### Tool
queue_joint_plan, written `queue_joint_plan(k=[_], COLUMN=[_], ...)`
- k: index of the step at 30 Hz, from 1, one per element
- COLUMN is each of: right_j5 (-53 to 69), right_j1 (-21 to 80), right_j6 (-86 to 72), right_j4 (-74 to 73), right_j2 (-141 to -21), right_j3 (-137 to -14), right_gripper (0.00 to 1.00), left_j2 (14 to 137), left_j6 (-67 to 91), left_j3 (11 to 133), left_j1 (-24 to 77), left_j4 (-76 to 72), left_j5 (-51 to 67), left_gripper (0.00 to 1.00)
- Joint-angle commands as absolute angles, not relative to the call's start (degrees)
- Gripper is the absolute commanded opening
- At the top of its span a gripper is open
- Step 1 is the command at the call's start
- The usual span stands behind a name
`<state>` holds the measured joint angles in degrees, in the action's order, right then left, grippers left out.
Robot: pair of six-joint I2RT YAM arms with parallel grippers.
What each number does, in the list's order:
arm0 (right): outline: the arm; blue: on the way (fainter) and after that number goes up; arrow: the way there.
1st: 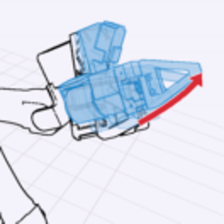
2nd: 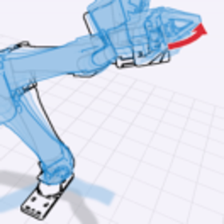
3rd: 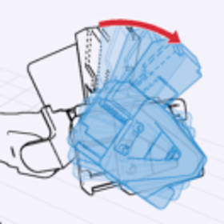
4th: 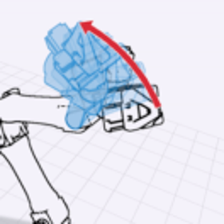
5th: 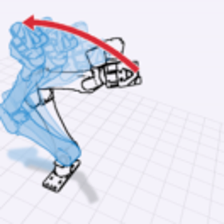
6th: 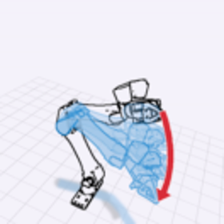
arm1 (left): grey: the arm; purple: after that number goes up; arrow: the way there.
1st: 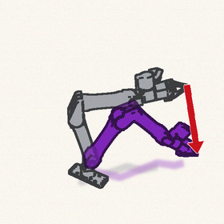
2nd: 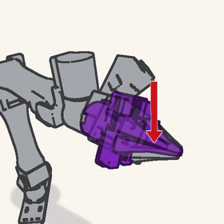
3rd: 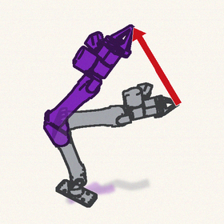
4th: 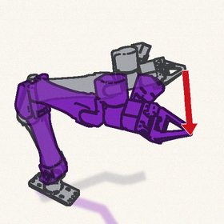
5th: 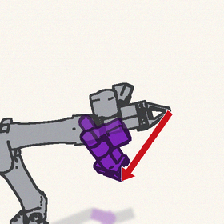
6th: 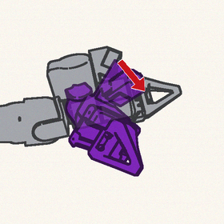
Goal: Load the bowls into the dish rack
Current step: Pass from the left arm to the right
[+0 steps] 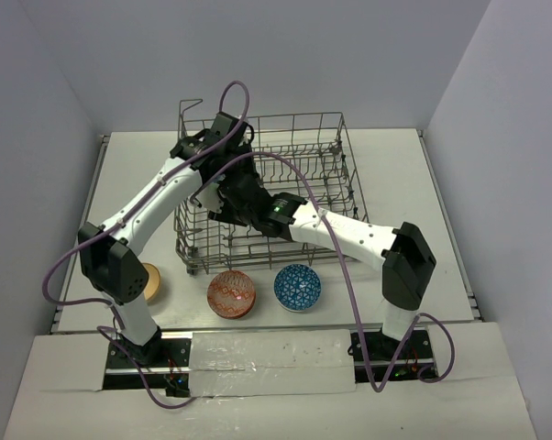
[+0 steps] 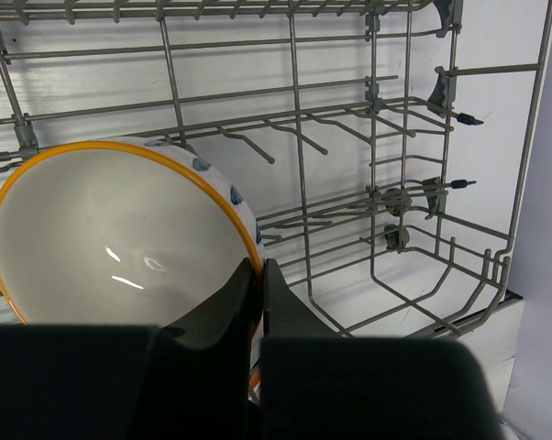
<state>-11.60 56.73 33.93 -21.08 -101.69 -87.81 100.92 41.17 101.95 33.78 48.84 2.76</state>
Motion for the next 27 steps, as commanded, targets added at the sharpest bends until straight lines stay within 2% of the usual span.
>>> queue_joint_plan(k=[1,19,24,27], right_j5=[-18.71,-21.53,-23.37,-23.29], right_j1=[53.79,54.23,54.14,54.23], right_j6=[30.94,30.59,30.5,30.24], right_j4=[-23.9,-21.97,-21.53,-21.53], right_j2=[-104.5,-103.71,-104.06,-104.15], right_j3=[-89.82,-86.57,-86.22,-86.13], right_gripper=[0.51,0.43,0.33,0.2], left_j2=[99.05,98.97,98.79,98.44], left_j6=[40.43,39.9,39.81,39.9], left_j3=[106.17,108.37,108.11,107.32], left_j1=[35.6,35.6,35.6,35.6], left_j4=[50.98,52.29,52.21,51.68], left_j5=[4.83,4.92,4.92,5.19], left_gripper=[0.0,0.0,0.0,0.0])
